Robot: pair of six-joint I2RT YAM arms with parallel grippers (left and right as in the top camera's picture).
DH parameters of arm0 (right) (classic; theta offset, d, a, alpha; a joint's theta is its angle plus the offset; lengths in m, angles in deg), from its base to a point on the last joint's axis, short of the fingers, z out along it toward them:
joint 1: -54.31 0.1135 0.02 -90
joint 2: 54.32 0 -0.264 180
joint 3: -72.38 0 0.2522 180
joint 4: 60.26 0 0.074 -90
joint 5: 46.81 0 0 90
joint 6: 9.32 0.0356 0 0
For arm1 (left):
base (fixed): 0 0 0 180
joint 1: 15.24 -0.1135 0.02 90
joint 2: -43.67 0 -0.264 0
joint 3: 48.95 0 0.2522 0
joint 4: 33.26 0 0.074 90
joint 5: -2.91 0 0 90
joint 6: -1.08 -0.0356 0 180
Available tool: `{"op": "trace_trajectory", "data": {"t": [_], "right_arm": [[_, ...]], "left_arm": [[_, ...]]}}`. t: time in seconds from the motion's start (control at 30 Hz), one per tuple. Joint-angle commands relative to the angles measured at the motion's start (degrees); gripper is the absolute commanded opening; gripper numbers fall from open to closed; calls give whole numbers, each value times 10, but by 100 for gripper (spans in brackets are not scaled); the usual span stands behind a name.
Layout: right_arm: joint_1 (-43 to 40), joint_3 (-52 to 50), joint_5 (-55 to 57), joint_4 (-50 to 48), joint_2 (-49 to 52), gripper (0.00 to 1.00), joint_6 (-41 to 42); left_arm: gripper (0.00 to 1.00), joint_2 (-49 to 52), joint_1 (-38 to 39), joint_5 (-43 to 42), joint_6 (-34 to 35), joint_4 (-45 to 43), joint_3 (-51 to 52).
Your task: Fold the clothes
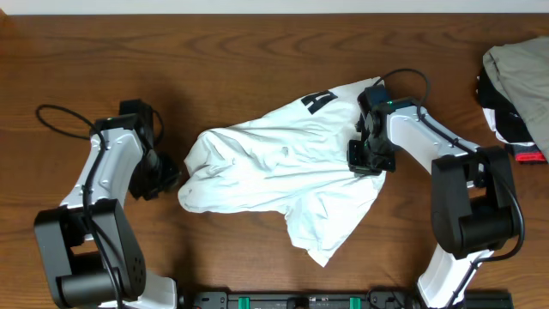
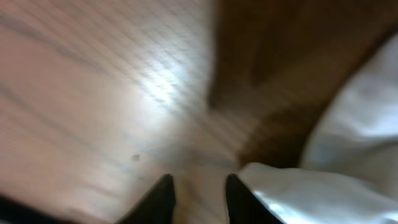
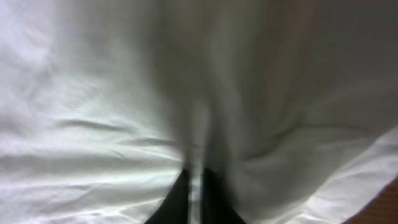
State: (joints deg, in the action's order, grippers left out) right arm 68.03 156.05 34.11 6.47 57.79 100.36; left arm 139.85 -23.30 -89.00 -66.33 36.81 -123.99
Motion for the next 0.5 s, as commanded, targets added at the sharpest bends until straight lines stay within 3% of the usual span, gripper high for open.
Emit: {"op": "trace_trajectory", "data": {"t": [0.0, 0.23, 0.47], "right_arm": [[-7, -17, 44, -3, 8, 18, 4], [-7, -17, 43, -11, 8, 22, 5], [-7, -17, 43, -11, 8, 24, 4]], "left_arm": [[40, -23, 18, -76, -58, -10, -13], [65, -76, 93, -89, -125, -29, -13], [71, -106, 191, -49, -137, -47, -13]]}}
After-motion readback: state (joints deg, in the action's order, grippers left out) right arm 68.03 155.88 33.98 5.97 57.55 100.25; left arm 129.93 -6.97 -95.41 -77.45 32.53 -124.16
